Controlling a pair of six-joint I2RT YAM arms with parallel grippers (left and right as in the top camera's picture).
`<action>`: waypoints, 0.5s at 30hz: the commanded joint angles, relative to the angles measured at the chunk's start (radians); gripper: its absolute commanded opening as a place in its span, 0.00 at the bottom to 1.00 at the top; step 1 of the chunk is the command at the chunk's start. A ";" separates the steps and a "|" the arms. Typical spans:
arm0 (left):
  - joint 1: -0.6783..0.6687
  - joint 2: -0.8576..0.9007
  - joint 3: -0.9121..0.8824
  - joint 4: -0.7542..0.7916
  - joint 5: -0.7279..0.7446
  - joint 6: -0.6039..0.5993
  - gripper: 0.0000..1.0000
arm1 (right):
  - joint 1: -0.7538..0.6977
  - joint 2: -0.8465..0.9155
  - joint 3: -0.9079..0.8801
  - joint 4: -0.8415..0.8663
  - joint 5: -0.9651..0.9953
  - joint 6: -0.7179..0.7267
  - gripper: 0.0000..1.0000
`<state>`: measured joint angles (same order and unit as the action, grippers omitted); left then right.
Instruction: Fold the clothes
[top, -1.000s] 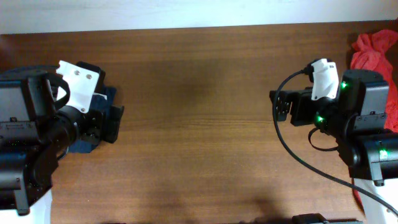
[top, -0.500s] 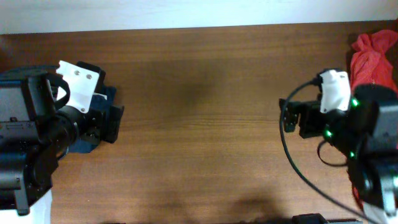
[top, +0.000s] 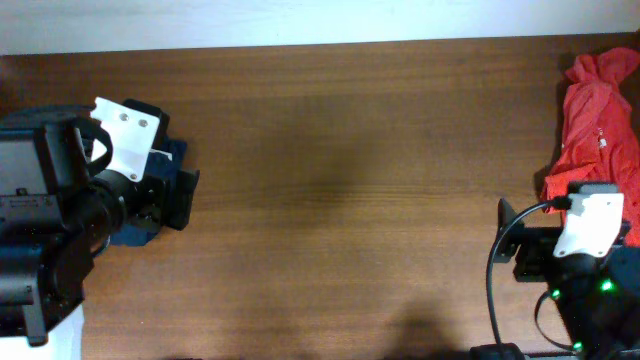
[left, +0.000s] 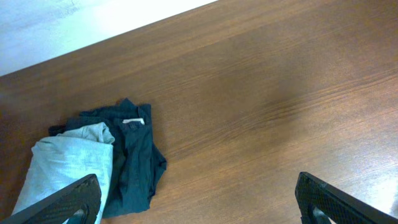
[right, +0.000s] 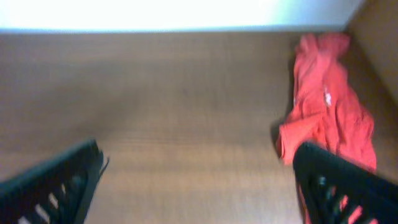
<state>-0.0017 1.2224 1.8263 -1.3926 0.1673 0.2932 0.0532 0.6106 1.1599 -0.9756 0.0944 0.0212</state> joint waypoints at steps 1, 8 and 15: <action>-0.005 -0.002 0.006 0.000 -0.007 0.015 0.99 | 0.005 -0.092 -0.163 0.060 0.053 -0.006 0.99; -0.005 -0.002 0.006 -0.001 -0.007 0.015 0.99 | 0.005 -0.303 -0.496 0.192 0.049 -0.006 0.99; -0.005 -0.002 0.006 -0.001 -0.007 0.015 0.99 | 0.005 -0.501 -0.721 0.236 0.049 -0.006 0.99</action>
<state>-0.0017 1.2224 1.8259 -1.3933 0.1642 0.2932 0.0532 0.1764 0.4957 -0.7609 0.1272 0.0193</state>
